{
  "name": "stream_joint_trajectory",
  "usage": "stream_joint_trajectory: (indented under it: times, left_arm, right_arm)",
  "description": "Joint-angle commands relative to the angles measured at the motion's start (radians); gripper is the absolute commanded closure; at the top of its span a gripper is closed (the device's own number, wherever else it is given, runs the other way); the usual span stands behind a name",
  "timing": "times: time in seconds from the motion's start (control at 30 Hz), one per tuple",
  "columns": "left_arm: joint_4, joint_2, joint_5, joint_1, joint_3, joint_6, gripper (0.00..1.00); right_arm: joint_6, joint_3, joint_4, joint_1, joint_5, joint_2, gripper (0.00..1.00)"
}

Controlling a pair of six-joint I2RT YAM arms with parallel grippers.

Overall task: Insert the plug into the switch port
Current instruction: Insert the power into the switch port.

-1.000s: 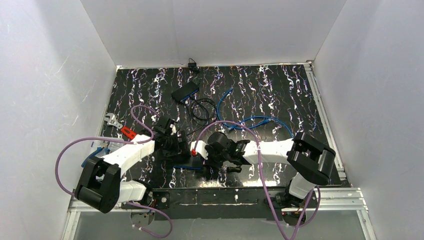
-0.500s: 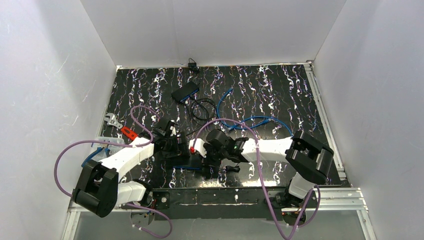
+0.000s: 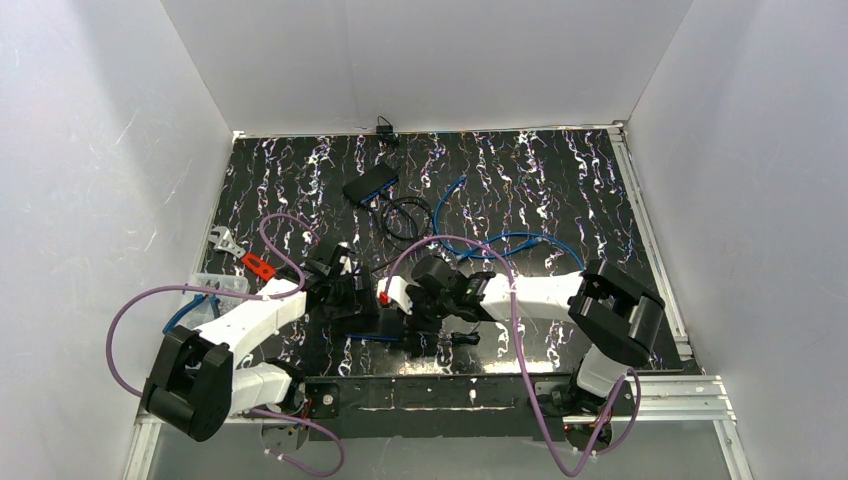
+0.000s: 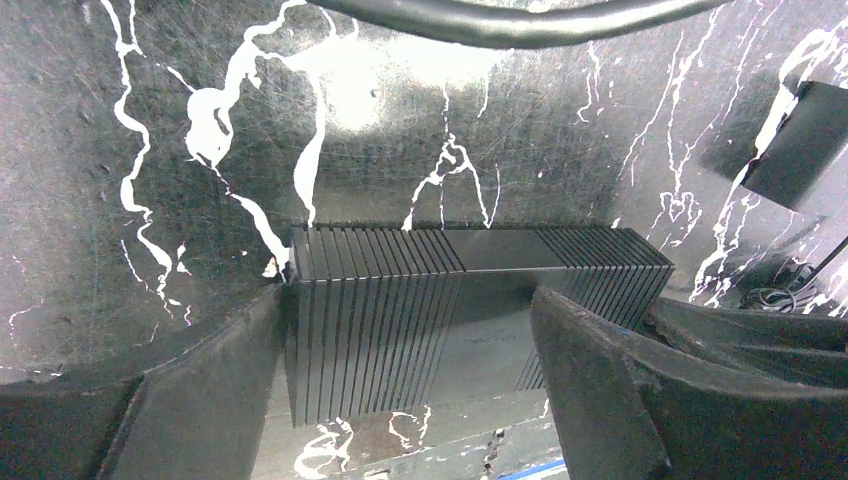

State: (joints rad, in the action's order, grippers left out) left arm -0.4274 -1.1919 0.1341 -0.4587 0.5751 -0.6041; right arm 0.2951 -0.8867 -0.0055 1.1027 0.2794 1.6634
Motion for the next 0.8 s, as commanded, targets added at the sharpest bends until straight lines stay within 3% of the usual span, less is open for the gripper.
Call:
stream_joint_trajectory:
  times: [0.0, 0.17, 0.4, 0.77]
  left_arm:
    - [-0.051, -0.004, 0.155, -0.041, -0.021, -0.055, 0.13]
    - [-0.057, -0.004, 0.128, -0.040, -0.010, -0.059, 0.11]
    - [-0.101, -0.007, 0.083, -0.040, 0.027, -0.045, 0.10]
    - [-0.150, 0.035, 0.058, -0.040, 0.054, -0.044, 0.08]
  right_arm:
    - [0.012, -0.023, 0.217, -0.002, 0.034, -0.049, 0.94]
    - [0.016, 0.044, 0.168, -0.002, 0.007, -0.089, 0.83]
    - [0.031, 0.105, 0.104, -0.003, -0.019, -0.119, 0.75]
    - [-0.006, 0.176, -0.004, -0.003, -0.195, -0.328, 0.72]
